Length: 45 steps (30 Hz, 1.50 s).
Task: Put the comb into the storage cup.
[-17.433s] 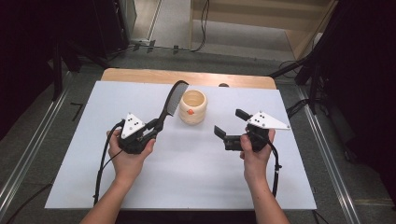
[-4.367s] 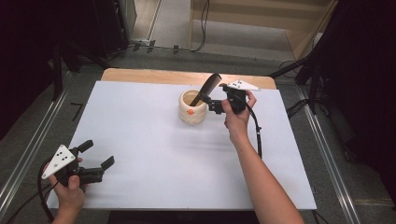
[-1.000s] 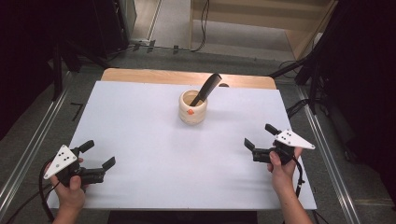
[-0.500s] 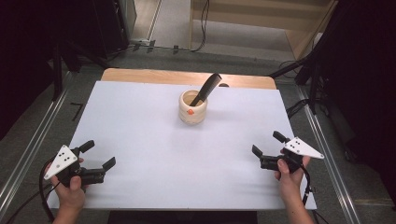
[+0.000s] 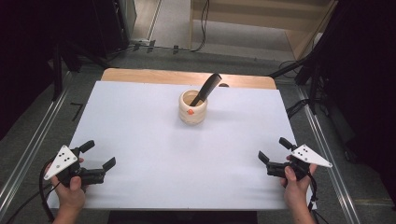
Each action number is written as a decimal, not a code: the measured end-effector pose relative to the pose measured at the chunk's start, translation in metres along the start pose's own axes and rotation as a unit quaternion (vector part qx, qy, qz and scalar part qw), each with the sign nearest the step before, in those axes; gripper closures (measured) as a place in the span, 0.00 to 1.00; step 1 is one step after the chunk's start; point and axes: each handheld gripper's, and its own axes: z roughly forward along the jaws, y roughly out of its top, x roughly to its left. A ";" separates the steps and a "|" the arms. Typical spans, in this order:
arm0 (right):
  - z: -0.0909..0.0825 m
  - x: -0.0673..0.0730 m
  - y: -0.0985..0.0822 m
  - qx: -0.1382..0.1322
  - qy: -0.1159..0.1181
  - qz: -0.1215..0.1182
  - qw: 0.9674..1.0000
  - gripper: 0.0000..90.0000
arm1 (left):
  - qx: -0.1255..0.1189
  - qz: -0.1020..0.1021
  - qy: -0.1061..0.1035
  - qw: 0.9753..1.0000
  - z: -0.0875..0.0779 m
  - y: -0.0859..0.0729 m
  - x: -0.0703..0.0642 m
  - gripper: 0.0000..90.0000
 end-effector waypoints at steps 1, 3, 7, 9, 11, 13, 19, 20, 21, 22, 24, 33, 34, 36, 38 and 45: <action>-0.001 0.000 -0.001 0.001 -0.003 0.002 1.000 0.00 | 0.000 0.000 0.001 1.000 0.000 0.000 0.000 0.00; -0.003 -0.002 -0.004 0.002 -0.002 0.003 1.000 0.00 | 0.000 0.000 0.000 1.000 0.000 0.000 0.000 0.00; -0.008 -0.004 -0.009 0.003 -0.008 0.001 1.000 0.00 | -0.001 -0.001 0.000 1.000 0.000 0.000 0.000 0.00; -0.011 -0.005 -0.011 0.004 -0.008 0.004 1.000 0.00 | -0.001 0.000 0.000 1.000 0.000 0.000 0.000 0.00; -0.013 -0.006 -0.013 -0.001 -0.004 0.002 1.000 0.00 | 0.000 -0.001 0.000 1.000 0.000 0.000 0.000 0.00; -0.015 -0.007 -0.014 -0.003 -0.001 -0.001 1.000 0.00 | 0.000 0.000 0.001 1.000 0.000 0.000 0.000 0.00; -0.019 -0.009 -0.016 -0.003 -0.004 0.000 1.000 0.00 | 0.000 0.000 0.001 1.000 0.000 0.000 0.000 0.00; -0.020 -0.009 -0.017 -0.001 -0.008 0.000 1.000 0.00 | 0.000 0.000 0.000 1.000 0.000 0.000 0.000 0.00; -0.021 -0.010 -0.018 -0.003 -0.007 0.001 1.000 0.00 | -0.001 0.000 0.000 1.000 0.000 0.000 0.000 0.00; -0.022 -0.011 -0.019 -0.003 -0.008 0.002 1.000 0.00 | -0.001 0.000 0.001 1.000 0.000 0.000 0.000 0.00; -0.024 -0.013 -0.021 -0.003 -0.006 0.005 1.000 0.00 | -0.001 0.000 0.001 1.000 0.000 0.000 0.000 0.00; -0.032 -0.021 -0.029 -0.001 -0.015 0.006 1.000 0.00 | 0.000 0.000 0.001 1.000 0.000 0.000 0.000 0.00; -0.032 -0.022 -0.030 -0.002 -0.016 0.006 1.000 0.00 | 0.000 0.000 0.001 1.000 0.000 0.000 -0.001 0.00; -0.031 -0.023 -0.032 -0.005 -0.018 0.008 1.000 0.00 | 0.001 0.000 0.002 1.000 0.000 0.000 -0.001 0.00; -0.029 -0.024 -0.034 -0.003 -0.019 0.013 1.000 0.00 | 0.001 0.001 0.001 1.000 0.000 0.000 0.000 0.00; -0.025 -0.019 -0.035 0.005 -0.021 -0.007 1.000 0.00 | 0.002 0.002 0.003 1.000 0.001 0.000 -0.001 0.00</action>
